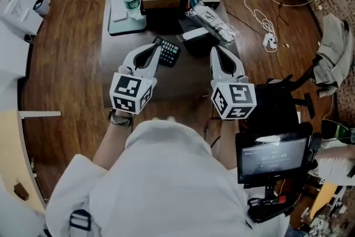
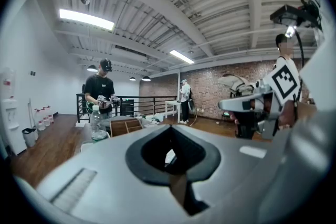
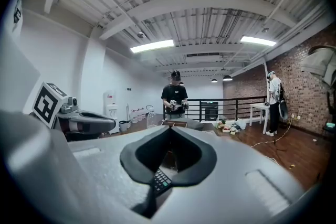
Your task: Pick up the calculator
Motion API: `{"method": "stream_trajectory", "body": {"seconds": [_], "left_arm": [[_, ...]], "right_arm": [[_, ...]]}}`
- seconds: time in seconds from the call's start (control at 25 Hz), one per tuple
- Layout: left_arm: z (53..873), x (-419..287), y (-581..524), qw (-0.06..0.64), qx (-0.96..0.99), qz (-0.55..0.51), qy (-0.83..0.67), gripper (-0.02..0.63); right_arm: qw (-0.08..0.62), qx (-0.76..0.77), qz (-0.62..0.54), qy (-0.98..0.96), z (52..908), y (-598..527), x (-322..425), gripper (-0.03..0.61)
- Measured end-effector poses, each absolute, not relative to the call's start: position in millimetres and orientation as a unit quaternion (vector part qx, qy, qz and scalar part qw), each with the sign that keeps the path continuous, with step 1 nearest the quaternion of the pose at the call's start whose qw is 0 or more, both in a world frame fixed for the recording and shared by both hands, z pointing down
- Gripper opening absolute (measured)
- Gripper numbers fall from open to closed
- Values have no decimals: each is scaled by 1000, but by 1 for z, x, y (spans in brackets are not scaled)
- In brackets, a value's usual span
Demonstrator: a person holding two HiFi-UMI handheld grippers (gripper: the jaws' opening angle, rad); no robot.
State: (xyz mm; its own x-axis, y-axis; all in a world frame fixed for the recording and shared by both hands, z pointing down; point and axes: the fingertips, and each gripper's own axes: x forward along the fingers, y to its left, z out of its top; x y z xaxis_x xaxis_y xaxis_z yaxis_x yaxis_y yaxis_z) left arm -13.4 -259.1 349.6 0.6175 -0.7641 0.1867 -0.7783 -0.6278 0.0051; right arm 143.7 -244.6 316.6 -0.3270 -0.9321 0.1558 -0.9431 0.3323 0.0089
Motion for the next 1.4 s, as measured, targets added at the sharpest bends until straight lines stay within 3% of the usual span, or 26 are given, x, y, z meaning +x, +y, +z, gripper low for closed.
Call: {"method": "stream_trajectory", "body": {"seconds": [0.32,0.4,0.44,1.4], "left_arm": [[363,-44,-253,57,889,92,-445,61],[369,-52,-252,67,887,96,-447,83],[373,-55,-250,73,886,98,-447,83],[483,-63,-298,194,848,186,-457,91]], "right_arm": [[85,560,34,-823,315,-231,111,9],[93,545,45,-832,319,-228,101,84],[96,542,47,-834,321,-227,97,89],[203,456,196,-844,441,-294,78,106]]}}
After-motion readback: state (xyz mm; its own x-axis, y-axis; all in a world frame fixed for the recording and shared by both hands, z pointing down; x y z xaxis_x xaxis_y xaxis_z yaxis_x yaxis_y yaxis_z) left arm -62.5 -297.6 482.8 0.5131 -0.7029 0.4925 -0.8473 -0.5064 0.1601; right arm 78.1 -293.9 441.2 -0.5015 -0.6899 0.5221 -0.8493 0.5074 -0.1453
